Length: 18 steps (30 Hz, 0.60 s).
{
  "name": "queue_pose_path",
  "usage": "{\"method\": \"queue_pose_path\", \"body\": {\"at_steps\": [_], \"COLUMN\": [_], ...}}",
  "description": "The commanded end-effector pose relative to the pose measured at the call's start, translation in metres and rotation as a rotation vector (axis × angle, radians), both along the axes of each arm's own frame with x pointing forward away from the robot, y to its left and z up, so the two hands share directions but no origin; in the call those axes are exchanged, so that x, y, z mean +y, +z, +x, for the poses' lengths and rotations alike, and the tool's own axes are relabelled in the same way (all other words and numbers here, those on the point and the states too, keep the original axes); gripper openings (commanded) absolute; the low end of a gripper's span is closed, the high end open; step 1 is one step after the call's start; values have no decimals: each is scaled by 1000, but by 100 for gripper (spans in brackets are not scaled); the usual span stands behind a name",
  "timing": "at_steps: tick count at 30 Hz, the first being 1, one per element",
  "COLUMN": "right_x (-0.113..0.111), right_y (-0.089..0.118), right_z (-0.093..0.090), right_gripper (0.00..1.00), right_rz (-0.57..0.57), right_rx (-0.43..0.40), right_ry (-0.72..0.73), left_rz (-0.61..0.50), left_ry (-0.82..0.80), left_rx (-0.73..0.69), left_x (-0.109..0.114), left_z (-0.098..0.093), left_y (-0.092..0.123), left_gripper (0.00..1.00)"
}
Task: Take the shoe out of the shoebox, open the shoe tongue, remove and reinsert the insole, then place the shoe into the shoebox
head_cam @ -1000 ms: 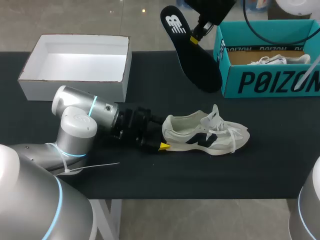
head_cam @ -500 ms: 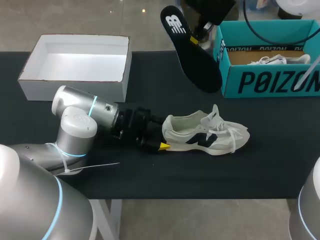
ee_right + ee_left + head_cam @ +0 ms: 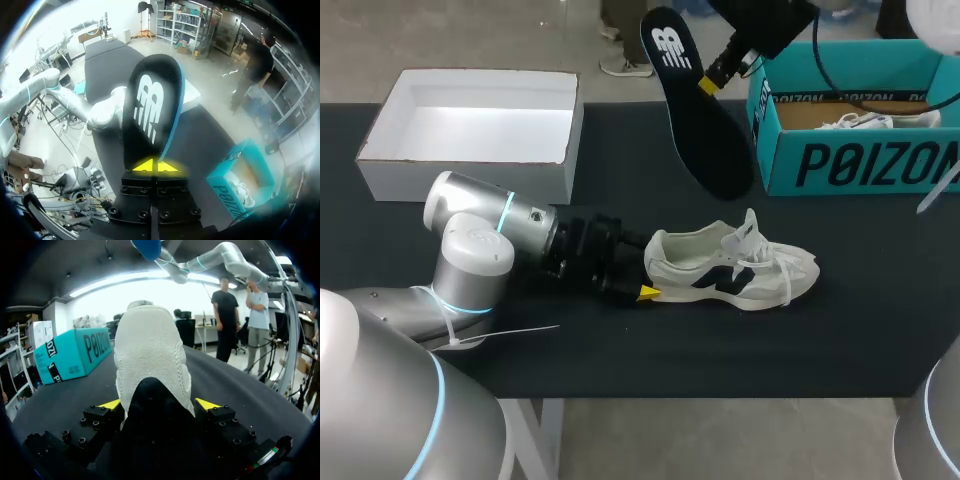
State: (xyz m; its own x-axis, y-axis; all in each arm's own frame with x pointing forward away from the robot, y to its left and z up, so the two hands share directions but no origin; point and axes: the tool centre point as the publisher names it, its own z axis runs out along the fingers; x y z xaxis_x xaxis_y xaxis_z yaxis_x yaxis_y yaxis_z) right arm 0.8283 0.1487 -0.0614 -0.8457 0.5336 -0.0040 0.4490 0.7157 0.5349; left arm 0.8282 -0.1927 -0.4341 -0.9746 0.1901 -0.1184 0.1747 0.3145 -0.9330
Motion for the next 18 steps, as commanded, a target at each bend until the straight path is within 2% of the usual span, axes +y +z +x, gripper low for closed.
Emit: {"method": "queue_pose_path", "body": {"at_steps": [1,8,15,18], "right_x": [-11,-12,-16,-15], "right_y": [0,27,59,70], "right_z": [-17,-54,-82,-88], "right_gripper": [0,0,0,0], "right_rz": [102,95,32,9], "right_rx": [-19,50,82,83], "right_ry": [3,-47,-147,-179], "left_rz": [2,2,2,2], "left_ry": [1,1,1,1], "left_rx": [-1,-1,-1,-1], "left_x": [-1,-1,-1,-1], "left_z": [0,0,0,0], "left_y": [-3,-3,-3,-3], "left_gripper": [0,0,0,0]}}
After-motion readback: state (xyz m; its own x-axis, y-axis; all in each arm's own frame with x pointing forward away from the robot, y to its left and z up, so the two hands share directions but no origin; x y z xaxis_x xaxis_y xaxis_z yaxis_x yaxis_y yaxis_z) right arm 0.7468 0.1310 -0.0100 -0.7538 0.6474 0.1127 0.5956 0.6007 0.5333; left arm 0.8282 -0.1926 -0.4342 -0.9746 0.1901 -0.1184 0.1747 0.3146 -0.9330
